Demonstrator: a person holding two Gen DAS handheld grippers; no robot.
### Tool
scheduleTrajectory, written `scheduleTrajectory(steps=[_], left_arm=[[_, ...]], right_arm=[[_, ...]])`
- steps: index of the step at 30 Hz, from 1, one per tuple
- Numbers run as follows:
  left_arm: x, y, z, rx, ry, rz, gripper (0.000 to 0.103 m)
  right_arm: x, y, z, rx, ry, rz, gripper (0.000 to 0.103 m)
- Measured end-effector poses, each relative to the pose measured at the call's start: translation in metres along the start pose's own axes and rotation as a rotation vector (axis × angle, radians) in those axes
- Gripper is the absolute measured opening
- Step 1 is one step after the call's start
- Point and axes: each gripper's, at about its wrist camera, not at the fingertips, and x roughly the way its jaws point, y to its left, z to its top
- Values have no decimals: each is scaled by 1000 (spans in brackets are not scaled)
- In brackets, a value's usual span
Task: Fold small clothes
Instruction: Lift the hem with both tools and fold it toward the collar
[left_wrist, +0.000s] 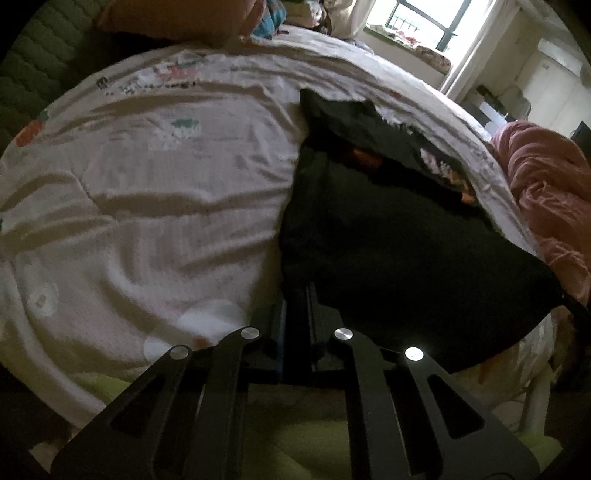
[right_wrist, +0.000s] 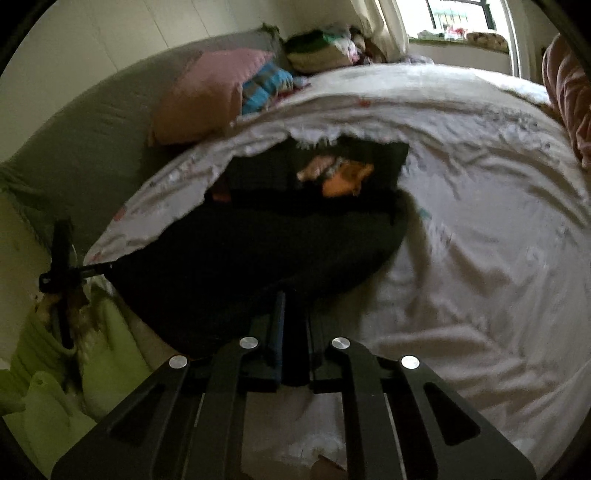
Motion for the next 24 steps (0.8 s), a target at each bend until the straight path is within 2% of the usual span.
scheduleTrajectory(steps=[10,16,24], left_arm=[[-19,-7,32,-31,-87,-20,3],[-24,-16,49,-33,-121,-8,3],[-33,-24,68,-41,-171,0,3]], right_arm=[[-21,-7,22,-7,-129,-39,8],[-24,-7,30,-16,-177,-89,8],[-26,-14,38,22,-226,-101,8]])
